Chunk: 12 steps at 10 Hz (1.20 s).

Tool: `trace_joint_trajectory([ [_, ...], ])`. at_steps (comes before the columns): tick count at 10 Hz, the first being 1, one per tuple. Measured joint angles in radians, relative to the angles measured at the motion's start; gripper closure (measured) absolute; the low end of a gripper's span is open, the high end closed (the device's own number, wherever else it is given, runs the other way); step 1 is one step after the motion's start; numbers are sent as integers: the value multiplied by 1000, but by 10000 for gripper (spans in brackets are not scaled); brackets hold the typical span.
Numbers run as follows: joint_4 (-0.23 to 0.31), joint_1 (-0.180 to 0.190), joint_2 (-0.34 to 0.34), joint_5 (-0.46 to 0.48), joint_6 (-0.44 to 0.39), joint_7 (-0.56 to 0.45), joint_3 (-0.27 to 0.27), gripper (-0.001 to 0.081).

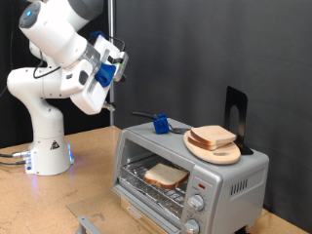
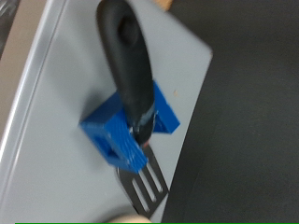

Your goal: Make a piece of toast with the oven

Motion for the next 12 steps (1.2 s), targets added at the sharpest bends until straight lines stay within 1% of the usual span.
trace_joint_trajectory([
  [1,10,-13,28,16,-25,100,-7,126],
  [2,18,-27,58,47,-28,162,-20,126],
  [3,29,-41,88,69,-25,171,-36,126],
  [5,64,-67,143,66,-31,153,-74,126],
  [7,121,-94,200,-1,-64,140,-107,126],
  [9,177,-116,259,-63,-74,124,-130,126],
  [12,233,-124,323,-121,-78,111,-141,126],
])
